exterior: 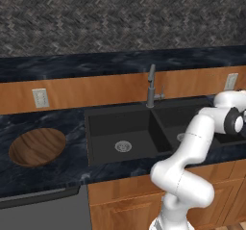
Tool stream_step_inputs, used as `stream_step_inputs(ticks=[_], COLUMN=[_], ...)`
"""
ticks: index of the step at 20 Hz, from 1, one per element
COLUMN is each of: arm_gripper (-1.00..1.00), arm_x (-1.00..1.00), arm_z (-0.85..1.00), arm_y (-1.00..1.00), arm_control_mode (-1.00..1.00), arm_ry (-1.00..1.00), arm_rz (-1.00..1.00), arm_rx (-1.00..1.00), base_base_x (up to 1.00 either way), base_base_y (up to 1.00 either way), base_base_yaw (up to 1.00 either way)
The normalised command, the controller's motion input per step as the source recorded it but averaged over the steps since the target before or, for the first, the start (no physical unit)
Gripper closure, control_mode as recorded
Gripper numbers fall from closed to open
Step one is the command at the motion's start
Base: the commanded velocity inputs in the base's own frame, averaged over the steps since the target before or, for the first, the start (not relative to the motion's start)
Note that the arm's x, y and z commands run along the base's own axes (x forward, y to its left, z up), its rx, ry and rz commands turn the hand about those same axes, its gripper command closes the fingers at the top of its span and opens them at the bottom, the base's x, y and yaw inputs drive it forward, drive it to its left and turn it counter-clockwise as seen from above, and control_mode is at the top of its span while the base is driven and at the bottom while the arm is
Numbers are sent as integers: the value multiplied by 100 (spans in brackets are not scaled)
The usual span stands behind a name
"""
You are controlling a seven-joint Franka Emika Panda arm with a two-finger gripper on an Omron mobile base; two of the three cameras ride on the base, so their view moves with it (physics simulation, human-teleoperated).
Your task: Remove the onion and onion from the sink. Then move the bowl and cup from the counter to the sink for washing.
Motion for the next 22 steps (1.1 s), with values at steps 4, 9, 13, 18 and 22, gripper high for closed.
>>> stream_step_inputs(ticks=[4,9,13,18,22], arm_gripper=[100,100,100,-100,-100], arm_x=[0,4,-5,-17,-14], arm_z=[-12,-7,-12,-16,-15], arm_y=[-2,-4,-1,5,11], arm_control_mode=[-100,-100,-100,-100,-100], arm_ry=[4,1,1,7,7], arm_rz=[5,6,5,2,0], arm_rx=[15,12,11,6,1], base_base_x=[0,0,0,0,0], base_base_y=[0,0,0,0,0], base_base_yaw=[0,0,0,0,0])
